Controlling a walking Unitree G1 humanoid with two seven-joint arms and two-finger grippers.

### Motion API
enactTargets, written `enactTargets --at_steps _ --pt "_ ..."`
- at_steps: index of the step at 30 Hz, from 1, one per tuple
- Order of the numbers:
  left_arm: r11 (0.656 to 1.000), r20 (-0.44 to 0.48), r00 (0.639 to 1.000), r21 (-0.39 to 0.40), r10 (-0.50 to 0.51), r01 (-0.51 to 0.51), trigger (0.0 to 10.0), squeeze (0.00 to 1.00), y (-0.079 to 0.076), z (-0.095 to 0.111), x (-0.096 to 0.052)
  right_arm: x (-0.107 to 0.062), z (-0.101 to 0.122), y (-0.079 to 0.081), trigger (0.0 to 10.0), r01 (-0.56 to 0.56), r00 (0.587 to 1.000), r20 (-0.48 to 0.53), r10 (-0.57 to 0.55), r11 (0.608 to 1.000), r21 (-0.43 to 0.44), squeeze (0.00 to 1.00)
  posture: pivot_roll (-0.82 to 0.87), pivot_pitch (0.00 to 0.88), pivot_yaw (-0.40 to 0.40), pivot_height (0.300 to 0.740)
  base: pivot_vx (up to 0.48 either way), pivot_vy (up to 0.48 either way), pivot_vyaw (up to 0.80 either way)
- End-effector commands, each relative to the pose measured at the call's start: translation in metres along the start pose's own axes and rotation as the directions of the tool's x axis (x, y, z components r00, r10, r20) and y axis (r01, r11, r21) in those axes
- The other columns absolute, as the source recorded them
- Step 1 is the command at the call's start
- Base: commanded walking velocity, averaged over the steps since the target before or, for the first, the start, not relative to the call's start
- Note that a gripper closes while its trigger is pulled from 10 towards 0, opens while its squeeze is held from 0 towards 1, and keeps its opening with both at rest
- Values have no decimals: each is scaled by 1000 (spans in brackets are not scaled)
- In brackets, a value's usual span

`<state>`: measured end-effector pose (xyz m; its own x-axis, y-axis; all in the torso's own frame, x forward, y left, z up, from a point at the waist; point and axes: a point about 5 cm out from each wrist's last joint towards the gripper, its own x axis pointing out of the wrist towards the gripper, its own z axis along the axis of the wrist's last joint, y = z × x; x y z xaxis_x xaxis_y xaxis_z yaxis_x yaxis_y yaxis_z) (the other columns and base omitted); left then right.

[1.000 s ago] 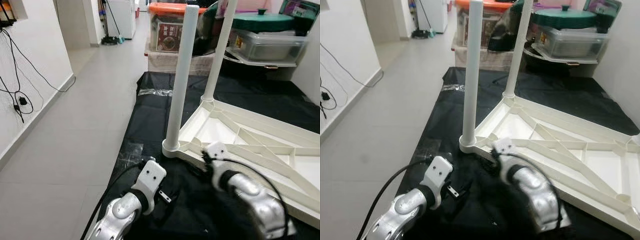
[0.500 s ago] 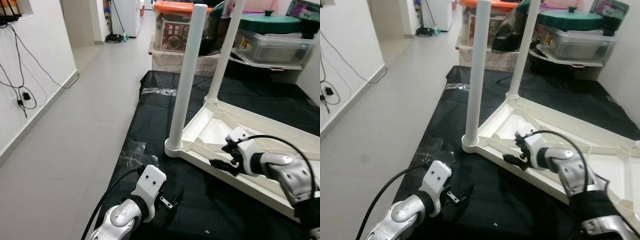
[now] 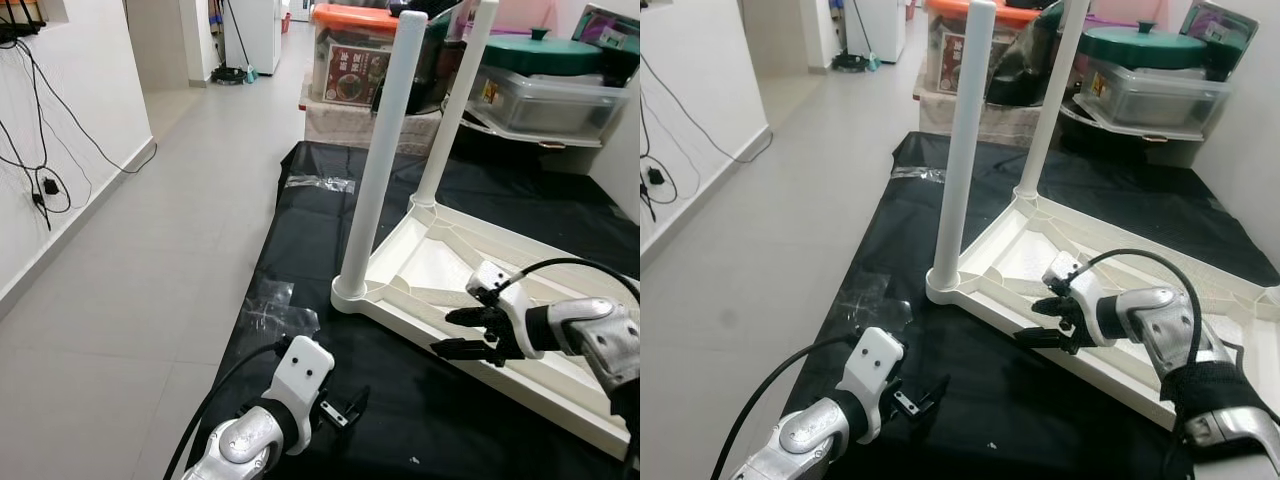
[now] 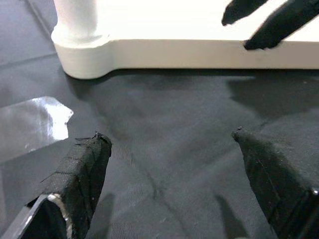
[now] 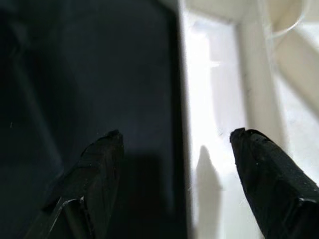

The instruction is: Building children table

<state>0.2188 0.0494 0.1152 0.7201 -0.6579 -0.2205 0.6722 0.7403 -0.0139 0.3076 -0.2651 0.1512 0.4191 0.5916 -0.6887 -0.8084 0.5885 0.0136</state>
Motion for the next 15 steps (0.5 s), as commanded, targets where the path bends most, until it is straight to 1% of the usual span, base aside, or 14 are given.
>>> enactTargets --at_steps 1,3,4,5,6,7,8,9,10,11,12,13,14,15 --pt "1000 -6 1000 -15 -10 10 10000 0 -4 0 0 -4 -1 -3 10000 0 1000 -22 0 1000 -9 0 118 0 -117 740 0 0 0" --pt "1000 -6 1000 -15 -10 10 10000 0 -4 0 1 -4 -2 -3 10000 -1 1000 -31 1 1000 -8 0 118 0 -117 740 0 0 0" --pt "1000 -6 1000 -16 -11 11 10000 0 -4 0 1 -3 -5 -4 10000 1 998 -60 -1 1000 -9 0 114 0 -120 740 0 0 0" --pt "1000 -6 1000 -16 -11 11 10000 0 -4 0 1 -3 -5 -4 10000 1 998 -60 -1 1000 -9 0 114 0 -120 740 0 0 0" --pt "1000 -6 1000 -17 -11 11 10000 0 -4 -1 2 -2 -10 -6 10000 10 995 -98 -11 1000 -10 0 114 0 -120 740 0 0 0" --pt "1000 -6 1000 -17 -11 11 10000 0 -4 -1 2 -2 -10 -6 10000 10 995 -98 -11 1000 -10 0 114 0 -120 740 0 0 0" --pt "1000 -7 1000 -17 -12 12 10000 0 -5 -1 2 -1 -16 -8 10000 15 989 -146 -17 1000 -16 0 115 0 -121 740 0 0 0" --pt "1000 -7 1000 -17 -12 12 10000 0 -5 -1 2 -1 -16 -8 10000 15 989 -146 -17 1000 -16 0 115 0 -121 740 0 0 0" --pt "1000 -8 1000 -17 -13 13 10000 0 -5 -1 2 1 -23 -10 10000 24 976 -214 -31 999 -36 0 116 0 -122 740 0 0 0" --pt "1000 -8 1000 -17 -13 13 10000 0 -5 -1 2 1 -23 -10 10000 24 976 -214 -31 999 -36 0 116 0 -122 740 0 0 0" --pt "1000 -8 1000 -17 -14 14 10000 0 -5 -1 2 2 -28 -11 10000 29 964 -262 -43 998 -56 0 116 0 -122 740 0 0 0" --pt "1000 -8 1000 -17 -14 14 10000 0 -5 -1 2 2 -28 -11 10000 29 964 -262 -43 998 -56 0 116 0 -122 740 0 0 0" --pt "1000 -9 1000 -16 -15 15 10000 0 -5 -1 2 3 -31 -11 10000 24 953 -299 -45 997 -76 0 118 0 -125 740 0 0 0" --pt "1000 -9 1000 -16 -15 15 10000 0 -5 -1 2 3 -31 -11 10000 24 953 -299 -45 997 -76 0 118 0 -125 740 0 0 0"
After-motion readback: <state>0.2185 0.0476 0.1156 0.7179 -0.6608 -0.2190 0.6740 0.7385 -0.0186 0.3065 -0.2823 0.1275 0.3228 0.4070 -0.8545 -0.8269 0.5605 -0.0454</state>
